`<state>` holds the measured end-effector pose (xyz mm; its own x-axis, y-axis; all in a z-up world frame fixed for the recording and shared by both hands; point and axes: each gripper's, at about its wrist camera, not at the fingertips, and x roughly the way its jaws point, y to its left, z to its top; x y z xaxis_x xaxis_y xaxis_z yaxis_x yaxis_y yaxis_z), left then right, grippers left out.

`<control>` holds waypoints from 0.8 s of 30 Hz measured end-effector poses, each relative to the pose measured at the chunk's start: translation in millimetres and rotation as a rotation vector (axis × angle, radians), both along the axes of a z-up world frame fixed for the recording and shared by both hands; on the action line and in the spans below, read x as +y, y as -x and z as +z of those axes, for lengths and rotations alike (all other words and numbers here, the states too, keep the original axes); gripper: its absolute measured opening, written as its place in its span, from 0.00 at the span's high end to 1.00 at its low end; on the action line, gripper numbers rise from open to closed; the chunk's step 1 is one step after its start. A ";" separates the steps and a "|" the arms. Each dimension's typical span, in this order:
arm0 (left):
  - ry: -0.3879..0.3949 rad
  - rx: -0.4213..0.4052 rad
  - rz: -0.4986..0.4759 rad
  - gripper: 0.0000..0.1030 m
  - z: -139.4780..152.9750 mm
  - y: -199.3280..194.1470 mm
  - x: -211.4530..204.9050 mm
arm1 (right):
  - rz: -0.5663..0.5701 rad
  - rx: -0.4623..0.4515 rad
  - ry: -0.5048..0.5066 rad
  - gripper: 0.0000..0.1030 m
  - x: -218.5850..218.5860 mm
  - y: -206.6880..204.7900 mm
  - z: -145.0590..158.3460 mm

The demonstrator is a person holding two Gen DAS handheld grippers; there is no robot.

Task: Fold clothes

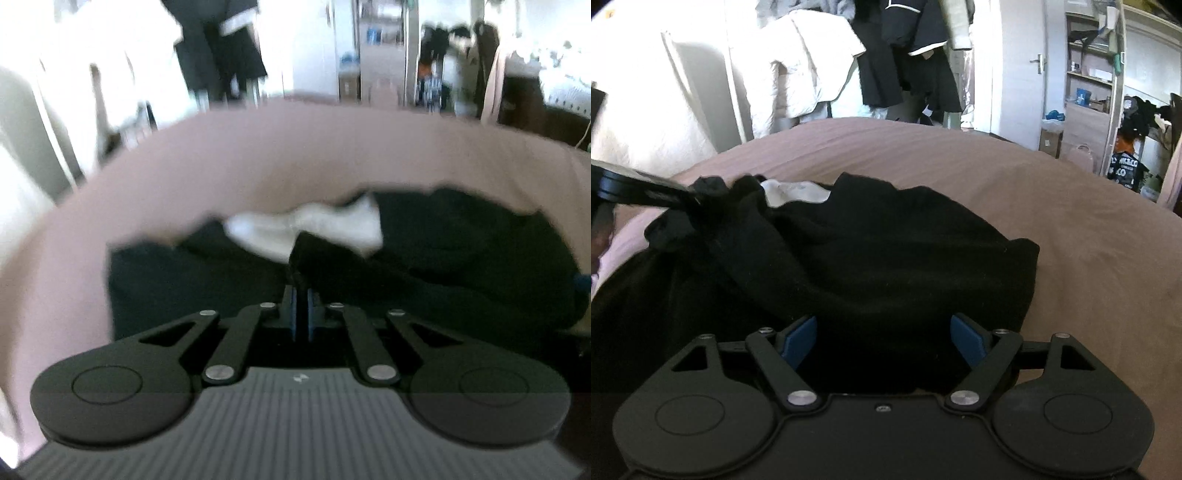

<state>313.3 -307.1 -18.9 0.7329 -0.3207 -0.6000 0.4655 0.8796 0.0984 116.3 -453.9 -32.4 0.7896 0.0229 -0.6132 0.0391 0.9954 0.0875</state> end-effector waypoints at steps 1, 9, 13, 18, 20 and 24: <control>0.016 -0.024 0.007 0.95 7.6 3.6 5.7 | -0.008 -0.014 -0.008 0.19 -1.5 1.1 1.0; -0.014 0.023 0.116 0.95 1.6 -1.6 45.1 | -0.208 0.024 -0.008 0.19 -23.3 2.9 -9.7; -0.050 0.153 0.211 0.95 -24.3 -20.2 58.9 | -0.267 0.012 -0.151 0.20 -42.3 6.1 -21.9; 0.068 0.028 0.253 0.95 3.4 -14.5 78.3 | -0.221 -0.069 -0.111 0.57 -33.6 8.2 -17.2; 0.038 -0.002 0.249 0.95 5.2 -13.1 77.0 | -0.233 -0.042 -0.073 0.61 -28.2 3.7 -17.9; -0.036 0.203 0.244 0.94 -31.2 -29.7 72.0 | -0.253 -0.024 -0.056 0.51 -23.5 2.6 -19.7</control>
